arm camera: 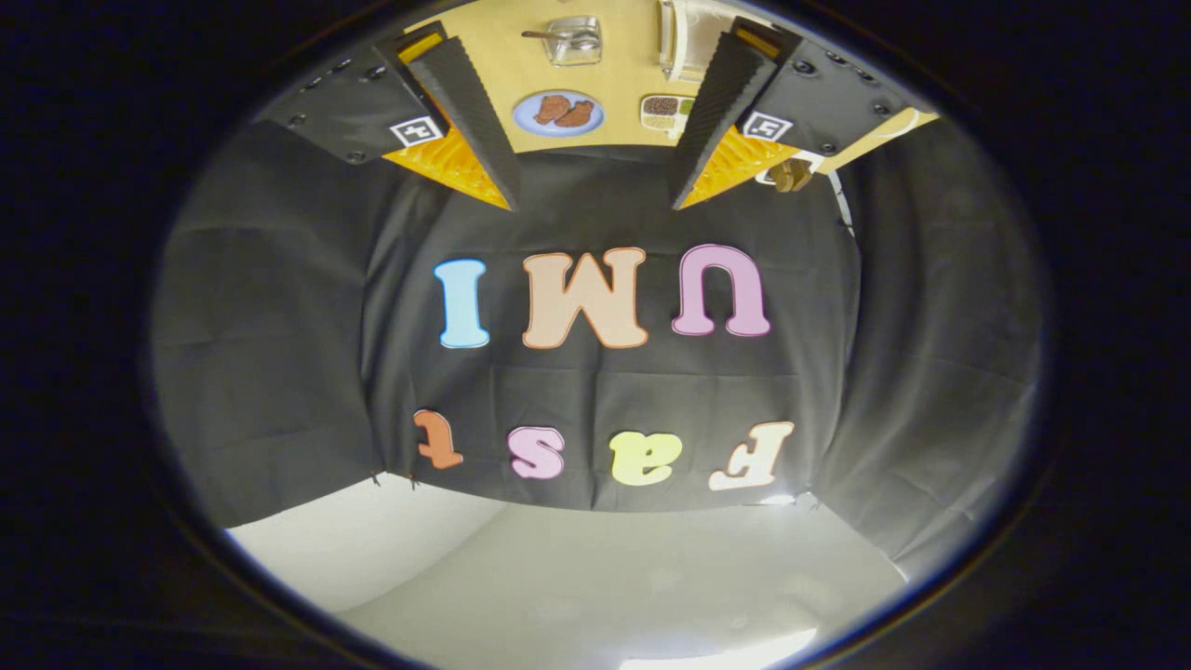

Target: Take the plate from the dish rack, then take the spoon from the basket and place it into the plate.

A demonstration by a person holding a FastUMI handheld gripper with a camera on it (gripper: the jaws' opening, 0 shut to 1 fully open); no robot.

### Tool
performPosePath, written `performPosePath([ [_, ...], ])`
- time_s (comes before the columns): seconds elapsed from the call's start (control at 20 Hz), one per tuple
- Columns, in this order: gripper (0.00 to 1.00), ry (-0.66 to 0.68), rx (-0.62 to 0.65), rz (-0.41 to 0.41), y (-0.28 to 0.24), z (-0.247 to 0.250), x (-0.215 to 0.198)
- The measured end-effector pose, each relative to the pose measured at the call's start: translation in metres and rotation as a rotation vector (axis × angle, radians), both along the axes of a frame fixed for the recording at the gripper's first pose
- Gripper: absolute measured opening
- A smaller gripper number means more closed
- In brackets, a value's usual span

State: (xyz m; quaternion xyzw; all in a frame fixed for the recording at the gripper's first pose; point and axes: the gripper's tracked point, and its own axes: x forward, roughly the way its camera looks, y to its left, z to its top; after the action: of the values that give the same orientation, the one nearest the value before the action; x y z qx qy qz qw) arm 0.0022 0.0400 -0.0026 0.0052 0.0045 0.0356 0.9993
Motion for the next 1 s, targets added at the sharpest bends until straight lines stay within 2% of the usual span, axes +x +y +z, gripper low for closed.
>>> performPosePath([
  [0.2,1.0,0.033,0.013,0.011,0.007,-0.009,0.003],
  [0.6,1.0,0.183,-0.004,0.105,0.049,-0.04,0.014],
  [0.8,1.0,0.262,-0.126,0.081,0.054,-0.055,0.026],
  [1.0,1.0,0.377,-0.224,0.108,0.076,-0.078,0.032],
])
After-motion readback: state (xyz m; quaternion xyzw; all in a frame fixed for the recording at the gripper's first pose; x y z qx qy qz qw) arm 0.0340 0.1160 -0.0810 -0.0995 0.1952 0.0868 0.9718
